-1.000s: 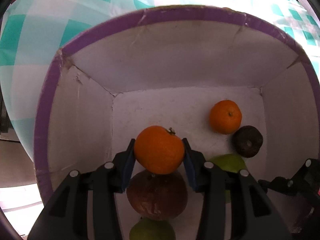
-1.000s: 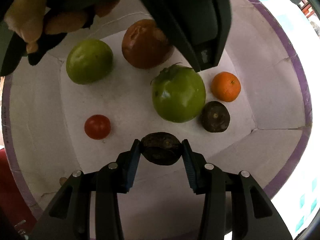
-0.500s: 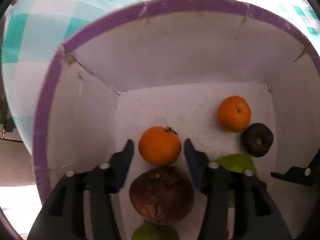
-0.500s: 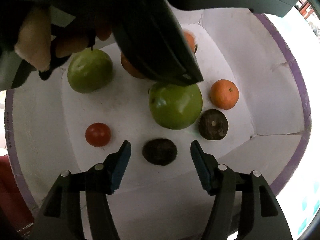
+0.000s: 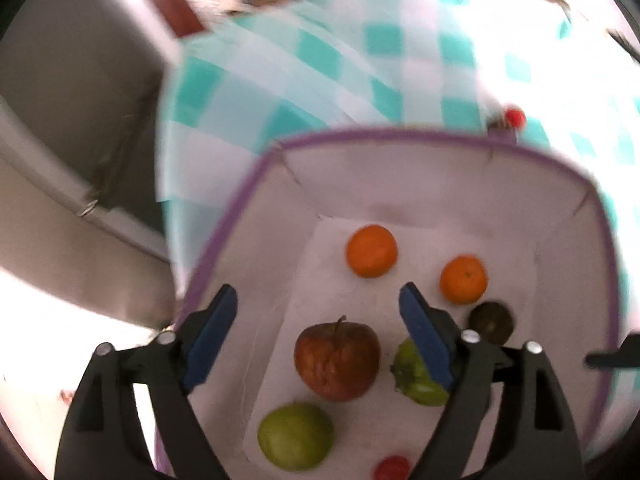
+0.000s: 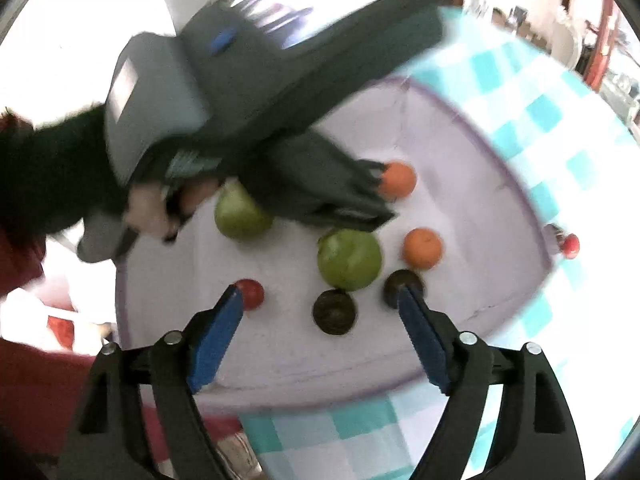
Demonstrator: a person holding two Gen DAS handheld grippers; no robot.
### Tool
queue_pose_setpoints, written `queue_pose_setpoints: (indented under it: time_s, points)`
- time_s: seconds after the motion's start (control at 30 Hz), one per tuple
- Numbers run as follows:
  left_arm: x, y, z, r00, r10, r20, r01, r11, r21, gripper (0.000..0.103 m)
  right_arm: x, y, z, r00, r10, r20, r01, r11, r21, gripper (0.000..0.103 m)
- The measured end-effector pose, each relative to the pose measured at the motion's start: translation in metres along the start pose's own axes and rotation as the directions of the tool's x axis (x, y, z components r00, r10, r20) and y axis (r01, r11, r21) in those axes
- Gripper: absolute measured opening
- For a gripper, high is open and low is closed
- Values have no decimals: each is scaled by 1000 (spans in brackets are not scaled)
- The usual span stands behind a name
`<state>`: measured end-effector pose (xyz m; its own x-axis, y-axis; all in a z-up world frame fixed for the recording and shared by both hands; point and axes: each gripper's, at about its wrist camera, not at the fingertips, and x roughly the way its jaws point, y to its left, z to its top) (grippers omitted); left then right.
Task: Organize fruits
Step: 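Move both tools back over the remaining fruits on the tablecloth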
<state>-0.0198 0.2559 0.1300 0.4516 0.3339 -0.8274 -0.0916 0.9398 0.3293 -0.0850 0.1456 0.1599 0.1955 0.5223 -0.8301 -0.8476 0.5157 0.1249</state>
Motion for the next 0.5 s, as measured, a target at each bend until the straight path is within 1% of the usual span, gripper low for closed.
queue_pose_setpoints:
  time_s: [0.03,0.07,0.1,0.13,0.17,0.2,0.23,0.3,0.33,0.4,0.47,0.5]
  points:
    - [-13,-1,-3,1000,22,21,-21,999,-50,92,-14,-12,-5,999,3,34,-4,999,33,80]
    - [-25,-1,-6,998,46,41,-42,995,-94,94,-18,-28,-2,998,6,55,-9,998,61,81]
    - [-35,3,-1,996,65,57,-57,990,-127,95,-28,-42,-7,997,6,81,-14,995,98,81]
    - [-47,-1,-4,994,85,72,-73,985,-157,99,-38,-53,-8,995,4,102,-18,991,132,82]
    - [-59,-2,-5,990,111,92,-92,978,-188,100,-46,-70,-18,992,-5,130,-20,982,188,82]
    - [-71,-5,-6,985,129,111,-104,973,-206,101,-51,-82,-22,990,-16,143,-18,972,235,83]
    - [-77,-7,-3,984,130,124,-102,973,-209,101,-59,-95,-33,988,-31,153,-15,957,289,83]
    - [-97,-24,6,982,98,161,-68,981,-184,102,-65,-125,-54,985,-71,154,3,914,407,83]
    - [-102,-31,10,981,84,175,-55,985,-165,102,-62,-132,-62,985,-86,148,12,897,442,83]
    - [-106,-47,26,984,24,174,-3,993,-120,102,-59,-155,-78,986,-115,123,35,855,518,83]
    - [-105,-56,41,985,-57,165,76,991,-109,102,-62,-182,-95,985,-137,107,48,805,591,83]
    - [-103,-60,49,983,-101,153,116,988,-98,102,-61,-190,-100,985,-144,100,53,789,613,83]
